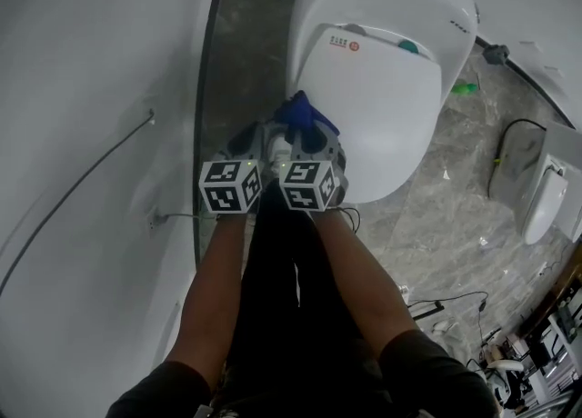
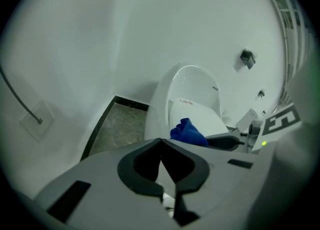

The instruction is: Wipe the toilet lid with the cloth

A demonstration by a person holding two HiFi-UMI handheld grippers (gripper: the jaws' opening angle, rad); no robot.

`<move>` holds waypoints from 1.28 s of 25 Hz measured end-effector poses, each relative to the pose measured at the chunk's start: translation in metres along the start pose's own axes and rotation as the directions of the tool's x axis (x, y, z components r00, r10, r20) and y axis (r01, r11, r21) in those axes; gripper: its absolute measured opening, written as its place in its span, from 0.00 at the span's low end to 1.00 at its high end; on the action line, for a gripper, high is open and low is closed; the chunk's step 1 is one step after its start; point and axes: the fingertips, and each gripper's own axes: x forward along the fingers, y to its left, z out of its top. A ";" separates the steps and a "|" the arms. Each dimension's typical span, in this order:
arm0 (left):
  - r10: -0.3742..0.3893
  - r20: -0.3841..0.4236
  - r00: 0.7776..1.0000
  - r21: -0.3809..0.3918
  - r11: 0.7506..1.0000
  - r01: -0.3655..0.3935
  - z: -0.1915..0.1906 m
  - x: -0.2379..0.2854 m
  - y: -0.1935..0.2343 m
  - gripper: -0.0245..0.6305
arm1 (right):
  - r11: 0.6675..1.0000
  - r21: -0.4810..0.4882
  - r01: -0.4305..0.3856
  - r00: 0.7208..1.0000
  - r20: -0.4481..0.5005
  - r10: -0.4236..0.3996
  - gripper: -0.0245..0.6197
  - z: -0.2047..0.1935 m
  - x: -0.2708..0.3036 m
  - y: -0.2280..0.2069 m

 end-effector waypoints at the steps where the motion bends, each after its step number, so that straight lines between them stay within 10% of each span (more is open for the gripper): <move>1: 0.007 -0.004 1.000 0.008 1.000 -0.007 0.000 0.000 0.004 0.05 | 1.000 -0.012 0.005 1.000 0.002 -0.005 0.14 -0.001 0.001 0.000; 10: -0.060 0.030 0.998 -0.004 0.998 0.060 0.013 0.014 -0.042 0.05 | 0.994 -0.012 0.110 0.990 0.091 -0.108 0.14 -0.014 -0.019 -0.053; 17: -0.128 -0.022 0.992 0.108 0.986 0.130 0.009 0.043 -0.108 0.05 | 0.963 0.203 0.176 0.976 0.090 -0.197 0.14 -0.052 -0.039 -0.119; 32: -0.268 -0.145 0.952 0.284 0.911 0.300 -0.027 0.070 -0.231 0.05 | 0.808 0.474 0.349 0.924 -0.029 -0.382 0.14 -0.161 -0.082 -0.237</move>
